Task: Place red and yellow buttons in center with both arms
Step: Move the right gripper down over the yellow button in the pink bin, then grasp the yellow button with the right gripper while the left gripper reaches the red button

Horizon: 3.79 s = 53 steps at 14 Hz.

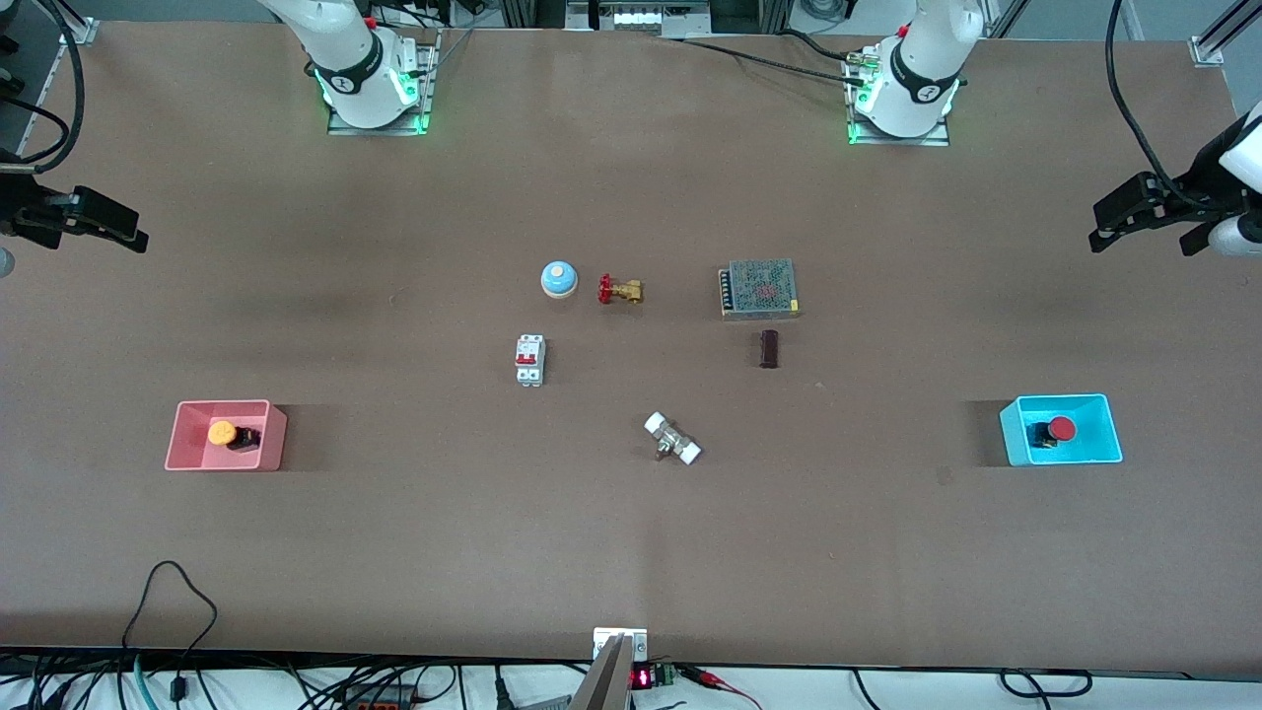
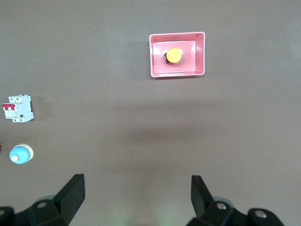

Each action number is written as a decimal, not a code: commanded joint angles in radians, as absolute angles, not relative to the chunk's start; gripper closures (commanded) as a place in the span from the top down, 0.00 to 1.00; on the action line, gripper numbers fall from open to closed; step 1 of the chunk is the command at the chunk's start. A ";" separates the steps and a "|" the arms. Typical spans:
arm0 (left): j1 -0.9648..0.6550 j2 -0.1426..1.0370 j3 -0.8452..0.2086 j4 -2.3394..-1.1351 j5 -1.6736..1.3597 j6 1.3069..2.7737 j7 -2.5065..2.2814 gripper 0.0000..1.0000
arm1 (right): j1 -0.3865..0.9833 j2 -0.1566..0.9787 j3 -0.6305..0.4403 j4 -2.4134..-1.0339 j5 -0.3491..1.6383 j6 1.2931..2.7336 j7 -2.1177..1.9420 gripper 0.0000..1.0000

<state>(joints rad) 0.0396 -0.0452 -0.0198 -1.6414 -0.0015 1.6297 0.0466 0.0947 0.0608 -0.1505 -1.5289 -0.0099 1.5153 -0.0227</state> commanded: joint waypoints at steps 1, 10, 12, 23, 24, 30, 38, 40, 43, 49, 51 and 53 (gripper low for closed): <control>0.044 -0.052 -0.015 -1.629 -0.020 1.611 0.044 1.00 | 0.101 0.032 -0.153 -1.546 -0.006 1.515 -0.029 1.00; 0.044 -0.051 -0.012 -1.631 -0.020 1.606 0.035 1.00 | 0.091 0.167 -0.155 -1.542 -0.011 1.621 -0.032 1.00; 0.045 -0.052 -0.012 -1.635 -0.018 1.605 0.035 1.00 | 0.086 0.256 -0.158 -1.537 -0.012 1.705 -0.034 1.00; 0.052 -0.052 -0.011 -1.643 -0.018 1.606 0.035 1.00 | 0.014 0.618 -0.160 -1.458 -0.002 2.097 -0.107 1.00; 0.052 -0.052 -0.011 -1.643 -0.018 1.606 0.035 1.00 | 0.009 0.641 -0.160 -1.444 -0.002 2.097 -0.107 1.00; 0.052 -0.052 -0.011 -1.643 -0.018 1.606 0.035 1.00 | 0.006 0.726 -0.156 -1.439 0.002 2.149 -0.144 1.00; 0.052 -0.046 -0.009 -1.644 -0.018 1.606 0.032 1.00 | -0.011 0.764 -0.155 -1.439 0.021 2.145 -0.187 1.00; 0.054 -0.044 -0.011 -1.644 -0.017 1.606 0.020 1.00 | -0.012 0.768 -0.155 -1.439 0.025 2.145 -0.187 1.00; 0.054 -0.046 -0.011 -1.644 -0.017 1.606 0.021 1.00 | -0.014 0.778 -0.155 -1.439 0.028 2.146 -0.186 1.00; 0.104 0.035 -0.011 -1.655 -0.008 1.655 0.063 1.00 | -0.017 0.792 -0.155 -1.431 0.074 2.143 -0.187 0.83; 0.127 0.083 -0.009 -1.657 -0.005 1.683 0.086 1.00 | -0.018 0.790 -0.156 -1.431 0.074 2.138 -0.187 0.69; 0.149 0.132 -0.009 -1.658 -0.005 1.722 0.127 1.00 | -0.020 0.787 -0.156 -1.431 0.074 2.134 -0.189 0.52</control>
<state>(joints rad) 0.1295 0.0903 -0.0096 -1.6628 -0.0014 1.6892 0.0735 -0.0086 0.7786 -0.1626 -1.4555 0.0569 2.1509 -0.1657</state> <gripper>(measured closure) 0.000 0.339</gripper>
